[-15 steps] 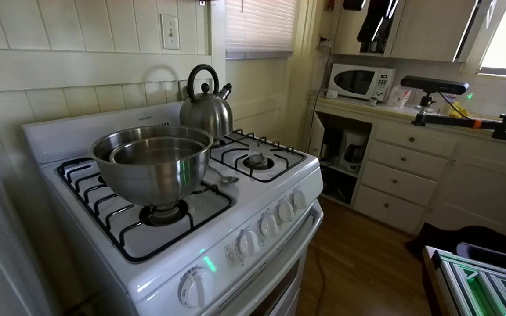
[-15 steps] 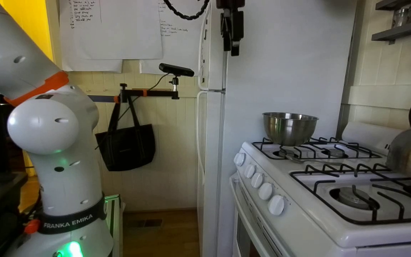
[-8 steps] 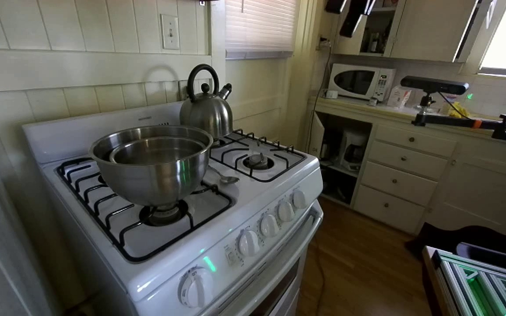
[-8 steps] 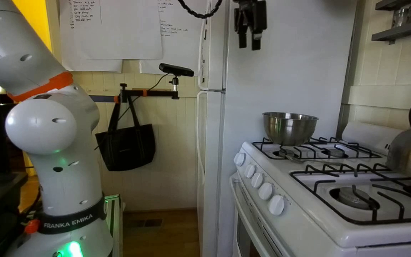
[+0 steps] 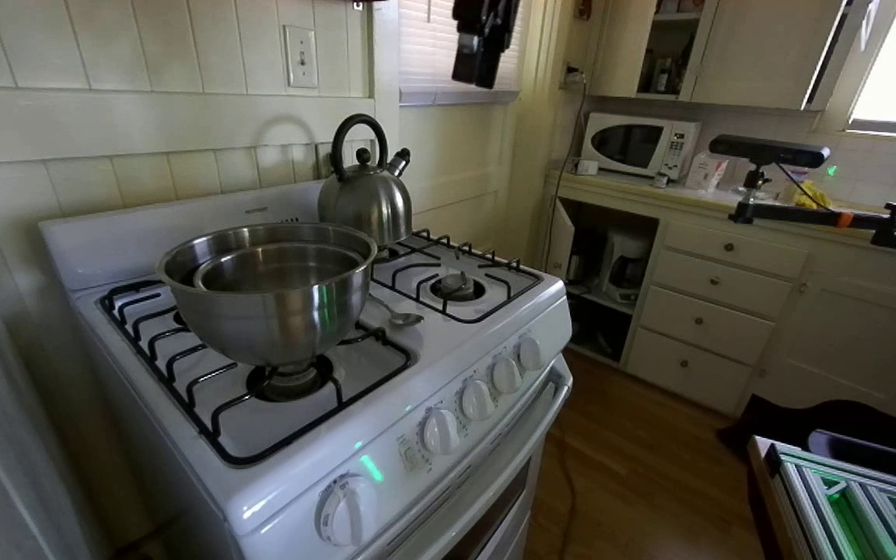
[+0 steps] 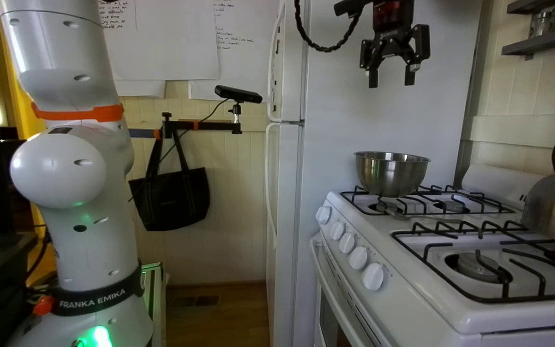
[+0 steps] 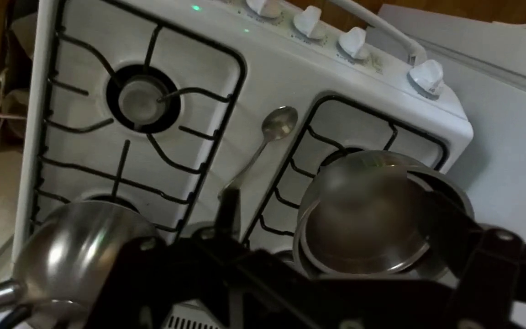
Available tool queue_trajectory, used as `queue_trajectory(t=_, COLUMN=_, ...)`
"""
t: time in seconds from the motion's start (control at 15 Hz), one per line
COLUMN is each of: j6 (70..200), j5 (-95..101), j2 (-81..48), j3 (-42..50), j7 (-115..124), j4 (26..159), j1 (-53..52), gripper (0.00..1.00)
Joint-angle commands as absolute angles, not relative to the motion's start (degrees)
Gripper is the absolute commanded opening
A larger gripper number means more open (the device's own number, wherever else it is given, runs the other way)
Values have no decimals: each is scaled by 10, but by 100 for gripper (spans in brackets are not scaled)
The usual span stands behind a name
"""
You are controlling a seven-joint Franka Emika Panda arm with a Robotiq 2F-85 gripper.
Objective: Shift the small bowl to the right side of the stove
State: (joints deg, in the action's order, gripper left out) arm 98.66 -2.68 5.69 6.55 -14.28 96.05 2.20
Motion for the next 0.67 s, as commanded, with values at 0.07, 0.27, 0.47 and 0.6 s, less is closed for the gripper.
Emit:
queue_trajectory(t=0.07, j6=990, j5=39, j2=9, j3=14, j7=-179, j4=913, j1=-3, gripper=100)
queue_trajectory(t=0.27, j6=988, j5=16, j2=11, j3=14, j7=-155, j4=921, j1=3, gripper=100)
queue_trajectory(t=0.47, j6=987, j5=15, j2=12, j3=19, j7=-156, j4=920, j1=8, gripper=100)
queue_trajectory(t=0.6, j6=977, j5=-3, j2=-19, j3=23, j7=-234, j4=905, j1=11, gripper=100)
